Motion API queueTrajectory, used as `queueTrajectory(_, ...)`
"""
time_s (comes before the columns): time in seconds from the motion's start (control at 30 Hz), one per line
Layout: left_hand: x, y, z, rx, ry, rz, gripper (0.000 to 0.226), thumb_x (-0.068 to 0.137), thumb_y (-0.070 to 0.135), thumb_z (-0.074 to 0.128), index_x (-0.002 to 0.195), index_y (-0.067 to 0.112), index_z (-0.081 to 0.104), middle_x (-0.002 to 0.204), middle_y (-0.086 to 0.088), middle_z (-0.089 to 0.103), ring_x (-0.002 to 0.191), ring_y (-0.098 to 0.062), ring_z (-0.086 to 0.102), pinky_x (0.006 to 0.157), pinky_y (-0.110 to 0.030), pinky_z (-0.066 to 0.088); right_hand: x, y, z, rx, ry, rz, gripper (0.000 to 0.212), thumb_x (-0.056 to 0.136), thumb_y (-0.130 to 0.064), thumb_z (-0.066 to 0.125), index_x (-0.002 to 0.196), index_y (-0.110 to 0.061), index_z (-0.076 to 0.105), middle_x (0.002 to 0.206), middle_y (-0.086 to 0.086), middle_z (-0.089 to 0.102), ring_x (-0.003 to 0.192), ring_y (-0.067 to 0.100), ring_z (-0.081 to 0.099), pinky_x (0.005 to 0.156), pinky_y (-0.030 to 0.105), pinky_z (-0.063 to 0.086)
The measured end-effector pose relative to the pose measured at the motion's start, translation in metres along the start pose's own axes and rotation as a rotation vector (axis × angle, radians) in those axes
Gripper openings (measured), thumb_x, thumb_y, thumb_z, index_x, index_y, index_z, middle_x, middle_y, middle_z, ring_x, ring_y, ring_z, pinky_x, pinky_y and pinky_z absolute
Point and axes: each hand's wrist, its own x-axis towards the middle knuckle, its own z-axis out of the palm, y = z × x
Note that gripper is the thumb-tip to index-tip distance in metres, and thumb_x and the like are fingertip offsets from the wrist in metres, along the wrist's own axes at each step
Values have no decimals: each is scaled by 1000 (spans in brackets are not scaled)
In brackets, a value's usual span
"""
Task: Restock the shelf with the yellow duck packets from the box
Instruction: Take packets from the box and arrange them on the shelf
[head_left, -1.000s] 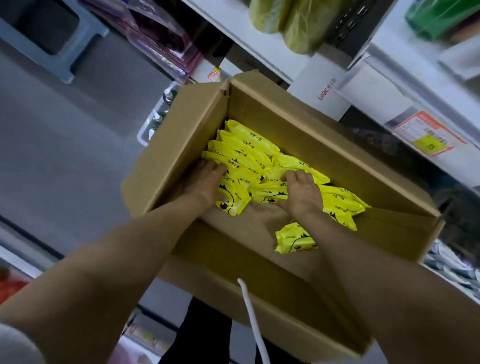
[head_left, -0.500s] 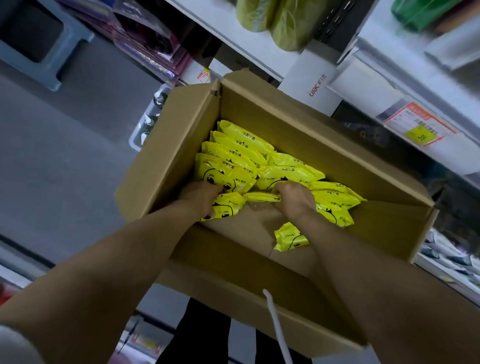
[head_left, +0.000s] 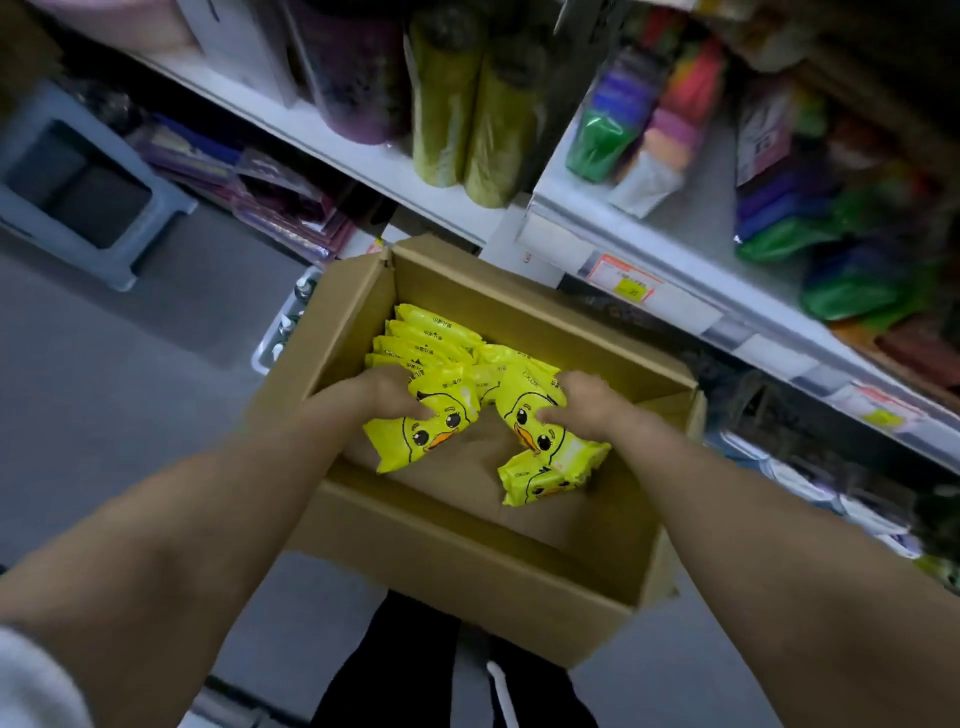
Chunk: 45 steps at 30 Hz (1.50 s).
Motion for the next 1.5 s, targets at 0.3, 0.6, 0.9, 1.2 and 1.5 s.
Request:
queueTrajectory(0.3,-96,120,-14,47,81,81,99,64,60,80,143,11,45,144,-3,48,129,-26,49,102,-34,44,-102,58,-55,94,174,-72,90,69,-63,79,138,-13,53,136,11,59,124,31,54,99,34,46)
queueTrajectory(0.6,-197,284,62,167,259,212,73,65,46,87,122,11,59,122,-3,61,109,-25,58,88,-32,48,-246,214,-66,177,355,-27,84,67,-52,86,136,-15,55,135,6,60,123,26,55,95,30,45)
queueTrajectory(0.9,-279,464,135,133,284,511,25,69,20,87,87,18,70,92,-4,75,72,-15,70,65,-27,55,-401,387,-72,343,533,51,27,71,-37,87,87,-19,73,88,2,73,85,19,67,74,28,51)
queueTrajectory(1.2,-322,617,178,261,312,720,43,63,35,90,95,13,71,97,-4,73,92,-24,68,90,-42,54,-503,507,-82,528,758,189,33,65,-35,91,85,-13,76,85,4,77,79,19,73,80,36,59)
queueTrajectory(1.5,-324,763,195,401,255,874,112,44,61,86,135,4,53,140,-10,54,129,-29,49,112,-42,35,-558,607,-119,599,884,289,31,67,-35,90,84,-14,75,78,-1,76,76,17,73,79,38,60)
